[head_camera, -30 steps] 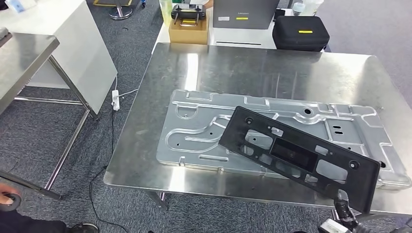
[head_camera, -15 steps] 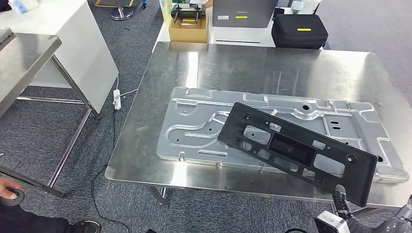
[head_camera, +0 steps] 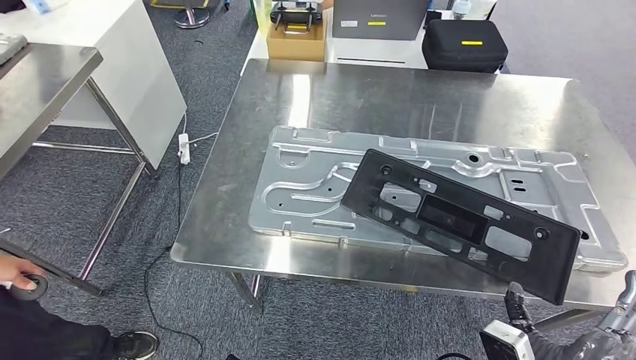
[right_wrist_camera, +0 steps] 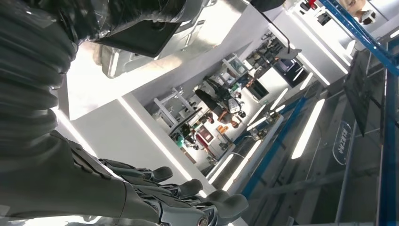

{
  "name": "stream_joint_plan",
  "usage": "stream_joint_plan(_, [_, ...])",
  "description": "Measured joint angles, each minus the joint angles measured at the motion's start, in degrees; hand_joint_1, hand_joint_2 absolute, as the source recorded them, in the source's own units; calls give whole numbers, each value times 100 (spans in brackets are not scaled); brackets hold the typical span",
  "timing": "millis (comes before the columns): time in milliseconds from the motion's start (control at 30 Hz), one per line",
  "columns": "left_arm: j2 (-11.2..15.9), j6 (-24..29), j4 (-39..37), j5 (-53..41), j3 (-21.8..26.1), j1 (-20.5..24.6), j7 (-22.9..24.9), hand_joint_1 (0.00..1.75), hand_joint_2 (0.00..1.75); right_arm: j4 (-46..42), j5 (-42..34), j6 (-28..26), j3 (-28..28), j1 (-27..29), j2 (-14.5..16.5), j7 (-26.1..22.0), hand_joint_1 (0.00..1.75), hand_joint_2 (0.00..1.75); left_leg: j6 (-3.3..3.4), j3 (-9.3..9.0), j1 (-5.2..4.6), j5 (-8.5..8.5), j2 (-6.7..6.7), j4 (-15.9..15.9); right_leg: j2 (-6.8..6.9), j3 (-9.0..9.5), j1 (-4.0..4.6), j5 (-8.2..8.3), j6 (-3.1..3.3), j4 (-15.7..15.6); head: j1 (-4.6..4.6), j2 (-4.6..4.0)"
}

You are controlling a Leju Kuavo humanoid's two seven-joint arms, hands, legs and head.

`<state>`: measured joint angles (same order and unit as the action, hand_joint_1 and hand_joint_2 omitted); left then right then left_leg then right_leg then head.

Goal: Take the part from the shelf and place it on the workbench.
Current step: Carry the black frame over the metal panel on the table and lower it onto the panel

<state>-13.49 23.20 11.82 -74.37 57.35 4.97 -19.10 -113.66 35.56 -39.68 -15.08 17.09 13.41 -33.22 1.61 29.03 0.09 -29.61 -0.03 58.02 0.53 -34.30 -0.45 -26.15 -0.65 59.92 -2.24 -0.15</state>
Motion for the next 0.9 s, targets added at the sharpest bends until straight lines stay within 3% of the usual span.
stream_joint_plan(67, [-2, 3, 0, 3, 0, 3, 11, 0, 0, 16, 0, -1, 8, 7, -1, 14, 0, 175, 97, 35, 17, 92, 20, -48, -19, -90, -11, -227, -47, 217, -5, 0])
stream_joint_plan(167, [-1, 4, 0, 0, 1, 1, 22, 0, 0, 53, 0, -1, 10, 25, -2, 26, 0, 175, 164, 159, -2, 186, 42, -39, -32, -418, -39, -884, -91, 1172, -7, 0])
stream_joint_plan(200, [1, 4, 0, 0, 1, -4, 24, 0, 0, 70, 0, -1, 10, 37, -2, 31, 0, 175, 163, 206, -9, 210, 46, -24, -32, -467, -44, -967, -103, 1399, -7, 0])
stream_joint_plan(233, [2, 4, 0, 1, 2, -8, 26, 0, 0, 85, 0, -1, 11, 47, -2, 37, 0, 175, 158, 251, -13, 228, 48, -4, -32, -426, -47, -942, -109, 1445, -6, 0])
stream_joint_plan(267, [3, 4, 0, 1, 2, -10, 26, 0, 0, 98, 1, -1, 12, 54, -2, 42, 0, 175, 152, 288, -14, 240, 49, 19, -31, -279, -47, -820, -107, 1271, -7, 0])
stream_joint_plan(333, [2, 4, 0, 1, 2, -9, 26, 0, 0, 113, 2, -1, 13, 56, -2, 50, 0, 175, 128, 339, -19, 259, 47, 59, -32, 217, -41, -545, -78, 510, -7, 0])
stream_joint_plan(400, [2, 4, 0, 2, 2, -7, 26, 0, 0, 117, 3, -1, 15, 58, -2, 53, 0, 175, 73, 361, -31, 293, 43, 76, -37, 519, -9, -419, -35, -23, -7, 0])
stream_joint_plan(500, [2, 6, 0, 2, 3, -3, 26, 0, 0, 120, 4, -1, 17, 63, -4, 59, 0, 175, -43, 392, -31, 348, 40, 76, -34, 488, 8, -351, 46, -132, -5, 0])
stream_joint_plan(533, [3, 8, 0, 2, 3, -4, 26, 0, 0, 120, 5, -1, 19, 62, -5, 62, 0, 175, -78, 423, -27, 293, 36, 117, -28, 460, -4, -312, 91, -153, -4, 0])
stream_joint_plan(600, [4, 11, 0, 3, 4, -10, 26, 0, 0, 122, 8, -1, 24, 62, -6, 67, 0, 175, -132, 578, -13, -67, 27, 490, -8, 377, -29, -220, 181, -186, 6, 0])
stream_joint_plan(667, [4, 13, 0, 3, 4, -14, 27, 0, 0, 131, 9, -1, 27, 63, -6, 69, 0, 175, -170, 813, 3, -541, 24, 1199, 6, 254, -18, -143, 218, -168, 16, 0])
stream_joint_plan(700, [4, 13, 0, 3, 4, -16, 29, 0, 0, 138, 10, -1, 28, 65, -6, 73, 0, 175, -185, 877, 10, -664, 24, 1486, 10, 186, -13, -106, 216, -150, 16, 0])
stream_joint_plan(733, [4, 14, 0, 3, 4, -18, 33, 0, 0, 145, 11, -1, 31, 64, -6, 77, 0, 175, -194, 856, 15, -671, 25, 1601, 13, 118, -12, -72, 210, -129, 16, 0])
stream_joint_plan(767, [5, 15, 0, 3, 4, -19, 37, 0, 0, 152, 13, -1, 33, 65, -6, 80, 0, 175, -199, 726, 20, -571, 26, 1497, 13, 53, -14, -43, 199, -103, 16, 0])
stream_joint_plan(833, [7, 18, 0, 3, 4, -13, 42, 0, 0, 163, 16, -1, 35, 65, -6, 83, 0, 175, -185, 208, 27, -301, 25, 764, 12, -47, -18, 6, 163, -43, 17, 0])
stream_joint_plan(900, [7, 21, 0, 2, 4, -5, 42, 0, 0, 167, 19, -1, 36, 62, -6, 84, 0, 175, -134, -193, 8, -185, 16, 119, 12, -100, -12, 54, 103, 8, 14, 0])
